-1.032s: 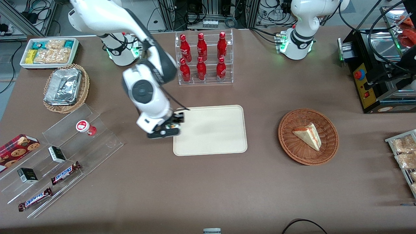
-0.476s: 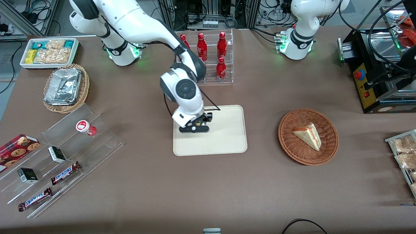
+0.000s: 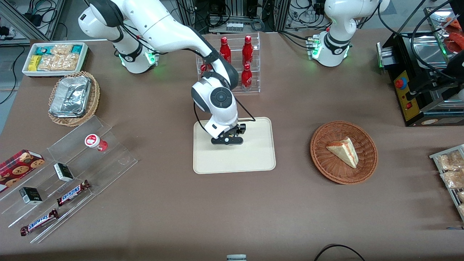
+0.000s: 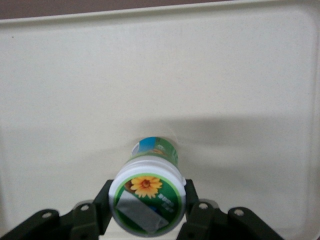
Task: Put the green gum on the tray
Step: 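Lower the gum tub onto the tray and open the right gripper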
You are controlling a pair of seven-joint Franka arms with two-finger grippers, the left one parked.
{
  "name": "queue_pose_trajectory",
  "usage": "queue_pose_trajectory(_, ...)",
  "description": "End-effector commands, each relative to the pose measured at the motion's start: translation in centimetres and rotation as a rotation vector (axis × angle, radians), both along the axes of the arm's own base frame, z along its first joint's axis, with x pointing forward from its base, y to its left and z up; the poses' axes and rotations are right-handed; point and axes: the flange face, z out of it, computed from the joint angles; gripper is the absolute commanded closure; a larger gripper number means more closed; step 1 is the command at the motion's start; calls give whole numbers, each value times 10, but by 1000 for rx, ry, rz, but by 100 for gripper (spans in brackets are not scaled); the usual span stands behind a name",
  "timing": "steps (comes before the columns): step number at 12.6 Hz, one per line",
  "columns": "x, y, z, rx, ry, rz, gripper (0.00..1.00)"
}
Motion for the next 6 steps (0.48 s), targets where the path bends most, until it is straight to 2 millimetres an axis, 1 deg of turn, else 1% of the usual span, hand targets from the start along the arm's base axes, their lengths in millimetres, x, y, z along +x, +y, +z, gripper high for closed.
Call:
queue_pose_trajectory(1, 7, 6, -8, 12, -20, -17, 85)
queue_pose_trajectory(2, 7, 5, -12, 10, -21, -16, 47)
queue_pose_trajectory(3, 7, 7, -13, 15, -35, -11, 1)
queue_pose_trajectory(6, 9, 6, -15, 5, -53, 5, 0)
